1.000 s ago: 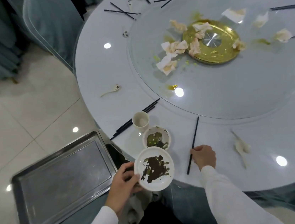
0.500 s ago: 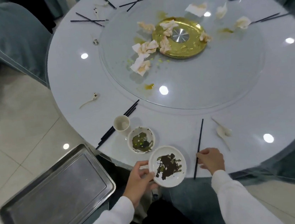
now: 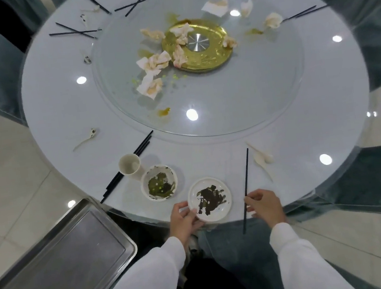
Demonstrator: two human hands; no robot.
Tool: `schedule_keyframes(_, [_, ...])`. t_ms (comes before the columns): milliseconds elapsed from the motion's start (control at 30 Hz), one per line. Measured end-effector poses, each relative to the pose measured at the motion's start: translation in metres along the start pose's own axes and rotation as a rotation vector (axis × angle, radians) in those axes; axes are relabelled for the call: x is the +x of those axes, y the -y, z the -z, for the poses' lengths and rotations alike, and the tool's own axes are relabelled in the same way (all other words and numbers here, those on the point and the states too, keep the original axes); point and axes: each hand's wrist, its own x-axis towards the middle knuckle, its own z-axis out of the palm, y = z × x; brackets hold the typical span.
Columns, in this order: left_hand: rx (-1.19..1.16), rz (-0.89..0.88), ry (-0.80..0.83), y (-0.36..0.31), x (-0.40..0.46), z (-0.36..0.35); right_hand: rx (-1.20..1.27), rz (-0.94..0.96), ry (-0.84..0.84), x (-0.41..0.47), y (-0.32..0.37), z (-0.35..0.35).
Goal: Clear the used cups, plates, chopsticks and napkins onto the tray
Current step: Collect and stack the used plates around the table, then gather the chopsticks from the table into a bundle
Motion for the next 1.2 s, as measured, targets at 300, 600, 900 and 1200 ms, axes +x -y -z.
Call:
schedule_keyframes(300, [-0.250,0.024,-0.226,-0.007,0.021,-0.011,0.069,-0.005,0.025,-0.013,-0.003,-0.005])
schedule_keyframes(600, [-0.070,0.120,-0.080,0.007,-0.011,0.041,0.200,0.036,0.088,-0.026,0.013,-0.023])
schedule_keyframes(900, [0.214,-0.044,0.118,0.000,-0.082,0.079,0.367,0.094,0.342,-0.080,0.055,-0.076])
schedule_keyframes(1200, [0.143,-0.217,0.164,0.024,-0.113,0.119,0.373,0.161,0.464,-0.146,0.077,-0.121])
